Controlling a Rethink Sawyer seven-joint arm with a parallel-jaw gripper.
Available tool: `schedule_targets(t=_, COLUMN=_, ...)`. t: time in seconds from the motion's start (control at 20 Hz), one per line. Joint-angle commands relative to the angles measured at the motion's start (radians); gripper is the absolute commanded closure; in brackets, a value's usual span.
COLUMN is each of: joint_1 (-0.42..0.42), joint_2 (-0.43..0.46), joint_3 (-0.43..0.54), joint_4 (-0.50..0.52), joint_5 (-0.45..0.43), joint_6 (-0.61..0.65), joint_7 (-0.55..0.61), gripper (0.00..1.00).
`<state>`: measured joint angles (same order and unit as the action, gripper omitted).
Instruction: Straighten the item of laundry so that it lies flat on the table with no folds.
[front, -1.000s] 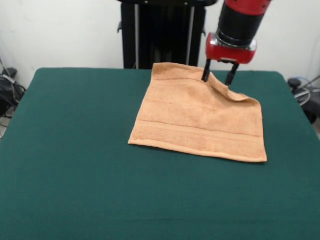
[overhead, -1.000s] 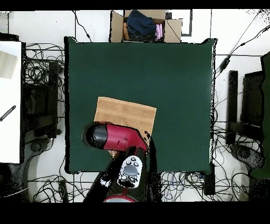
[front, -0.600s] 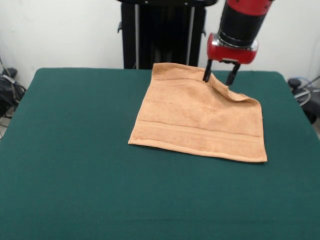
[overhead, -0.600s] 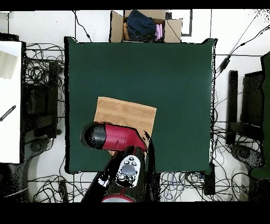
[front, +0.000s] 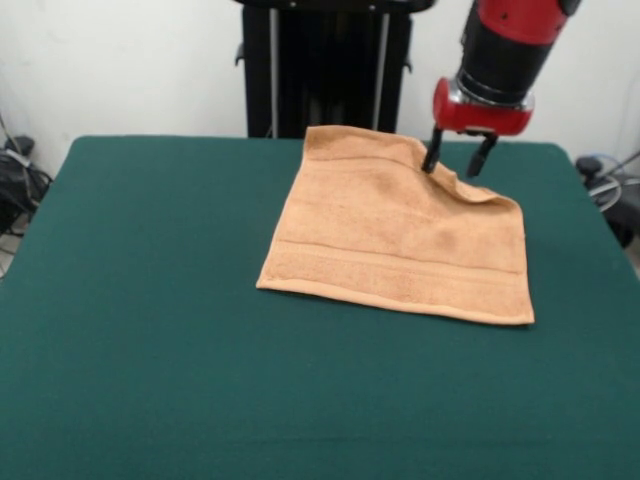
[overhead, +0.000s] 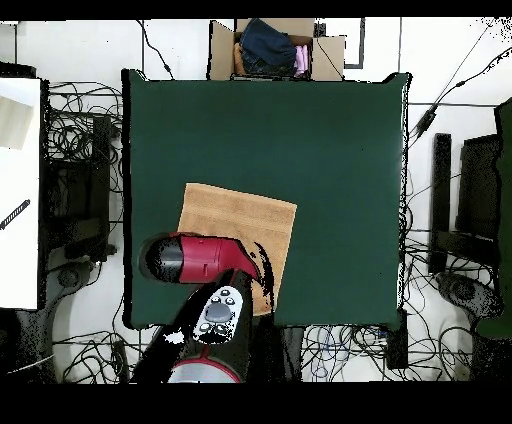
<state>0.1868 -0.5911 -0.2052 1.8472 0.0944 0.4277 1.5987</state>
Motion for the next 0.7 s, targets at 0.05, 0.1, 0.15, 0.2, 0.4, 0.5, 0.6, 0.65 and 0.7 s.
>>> schedule_targets(t=0.05, joint_1=0.014, joint_2=0.05, joint_3=0.002, joint_4=-0.058, joint_5=-0.045, joint_6=0.001, joint_7=0.142, gripper=0.0)
schedule_targets(t=0.1, joint_1=0.011, joint_2=0.053, joint_3=0.004, joint_4=-0.061, joint_5=-0.046, joint_6=0.0, joint_7=0.141, gripper=0.0)
schedule_targets(t=0.15, joint_1=0.005, joint_2=0.055, joint_3=0.01, joint_4=-0.06, joint_5=-0.045, joint_6=-0.005, joint_7=0.14, gripper=0.0)
schedule_targets(t=0.2, joint_1=-0.001, joint_2=0.057, joint_3=0.014, joint_4=-0.061, joint_5=-0.046, joint_6=-0.005, joint_7=0.136, gripper=0.0)
schedule_targets(t=0.4, joint_1=-0.021, joint_2=0.07, joint_3=0.03, joint_4=-0.058, joint_5=-0.054, joint_6=-0.026, joint_7=0.127, gripper=0.0)
schedule_targets(t=0.5, joint_1=-0.035, joint_2=0.079, joint_3=0.042, joint_4=-0.058, joint_5=-0.055, joint_6=-0.032, joint_7=0.12, gripper=0.0)
schedule_targets(t=0.6, joint_1=-0.042, joint_2=0.082, joint_3=0.047, joint_4=-0.057, joint_5=-0.058, joint_6=-0.039, joint_7=0.114, gripper=0.0)
schedule_targets(t=0.65, joint_1=-0.043, joint_2=0.085, joint_3=0.047, joint_4=-0.06, joint_5=-0.061, joint_6=-0.037, joint_7=0.11, gripper=0.0)
schedule_targets(t=0.7, joint_1=-0.052, joint_2=0.087, joint_3=0.053, joint_4=-0.057, joint_5=-0.06, joint_6=-0.04, joint_7=0.107, gripper=0.0)
